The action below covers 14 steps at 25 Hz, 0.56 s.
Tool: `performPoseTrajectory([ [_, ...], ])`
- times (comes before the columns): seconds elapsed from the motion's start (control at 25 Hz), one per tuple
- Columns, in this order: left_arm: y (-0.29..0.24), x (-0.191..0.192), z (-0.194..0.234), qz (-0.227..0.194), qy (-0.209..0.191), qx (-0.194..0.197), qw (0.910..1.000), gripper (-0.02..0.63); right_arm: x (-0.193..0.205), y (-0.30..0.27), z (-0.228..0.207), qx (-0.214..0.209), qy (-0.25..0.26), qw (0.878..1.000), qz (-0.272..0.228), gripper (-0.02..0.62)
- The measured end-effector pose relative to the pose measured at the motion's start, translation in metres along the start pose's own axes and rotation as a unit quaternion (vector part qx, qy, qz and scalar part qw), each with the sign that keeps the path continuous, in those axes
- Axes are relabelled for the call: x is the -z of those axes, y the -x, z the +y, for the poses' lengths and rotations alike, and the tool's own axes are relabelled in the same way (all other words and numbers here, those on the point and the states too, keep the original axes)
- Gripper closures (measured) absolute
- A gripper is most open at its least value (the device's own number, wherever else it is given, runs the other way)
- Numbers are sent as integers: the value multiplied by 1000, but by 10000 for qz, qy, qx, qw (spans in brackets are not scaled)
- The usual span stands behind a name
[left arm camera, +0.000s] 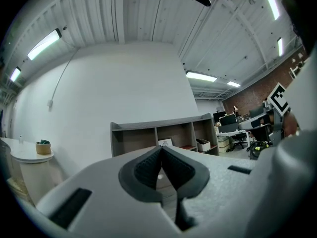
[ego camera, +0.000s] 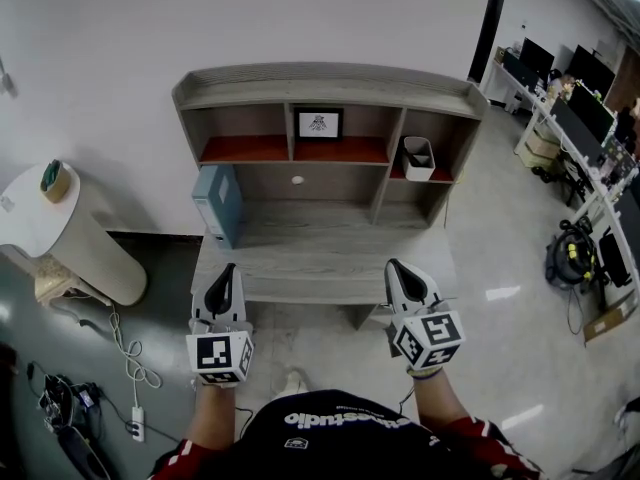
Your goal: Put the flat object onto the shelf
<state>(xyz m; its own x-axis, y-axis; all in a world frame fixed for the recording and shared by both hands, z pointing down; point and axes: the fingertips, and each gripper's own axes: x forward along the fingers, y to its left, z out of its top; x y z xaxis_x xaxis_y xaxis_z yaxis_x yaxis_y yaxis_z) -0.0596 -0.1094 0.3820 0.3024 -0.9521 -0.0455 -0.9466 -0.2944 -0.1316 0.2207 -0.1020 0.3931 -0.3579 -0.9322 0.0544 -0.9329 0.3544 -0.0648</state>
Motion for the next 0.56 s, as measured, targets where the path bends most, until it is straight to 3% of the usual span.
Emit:
performPoseTrajectory([
  [0.56,2,-6,-5,-36,42,10,10000,600,-2,3,0,-91,7,10000,14,595],
])
